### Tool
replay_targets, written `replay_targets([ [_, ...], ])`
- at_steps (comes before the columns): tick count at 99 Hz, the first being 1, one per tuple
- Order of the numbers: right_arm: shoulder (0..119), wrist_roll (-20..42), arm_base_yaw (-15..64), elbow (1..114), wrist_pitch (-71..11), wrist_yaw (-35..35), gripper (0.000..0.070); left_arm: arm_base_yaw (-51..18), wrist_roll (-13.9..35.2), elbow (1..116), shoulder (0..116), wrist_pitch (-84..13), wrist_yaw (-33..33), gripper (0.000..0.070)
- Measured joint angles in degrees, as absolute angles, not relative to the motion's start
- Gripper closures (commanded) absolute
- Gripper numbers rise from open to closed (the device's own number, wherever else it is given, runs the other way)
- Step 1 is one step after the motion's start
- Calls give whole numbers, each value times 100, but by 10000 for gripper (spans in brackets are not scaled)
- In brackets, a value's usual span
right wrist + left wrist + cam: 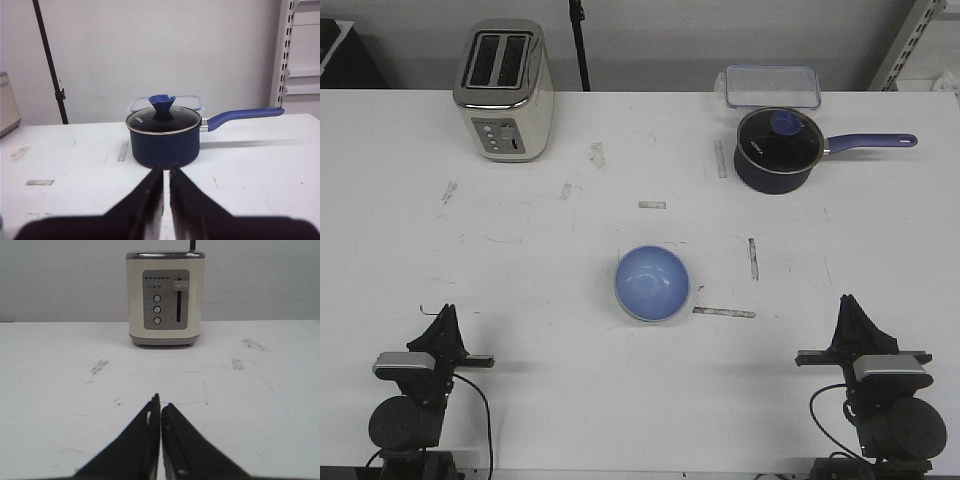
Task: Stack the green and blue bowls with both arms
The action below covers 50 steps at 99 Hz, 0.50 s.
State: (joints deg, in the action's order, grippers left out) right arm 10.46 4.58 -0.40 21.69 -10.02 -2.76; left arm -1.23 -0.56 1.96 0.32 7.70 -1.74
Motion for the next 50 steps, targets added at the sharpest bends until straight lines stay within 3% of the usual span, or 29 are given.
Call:
replay_targets([
  [21,1046,447,-32,2091,-886,-257,685,-123,-56,196,32,770,-174,698],
  [50,836,432,154,978,390,-252,685,-123,-56,196,32,770,-174,698],
])
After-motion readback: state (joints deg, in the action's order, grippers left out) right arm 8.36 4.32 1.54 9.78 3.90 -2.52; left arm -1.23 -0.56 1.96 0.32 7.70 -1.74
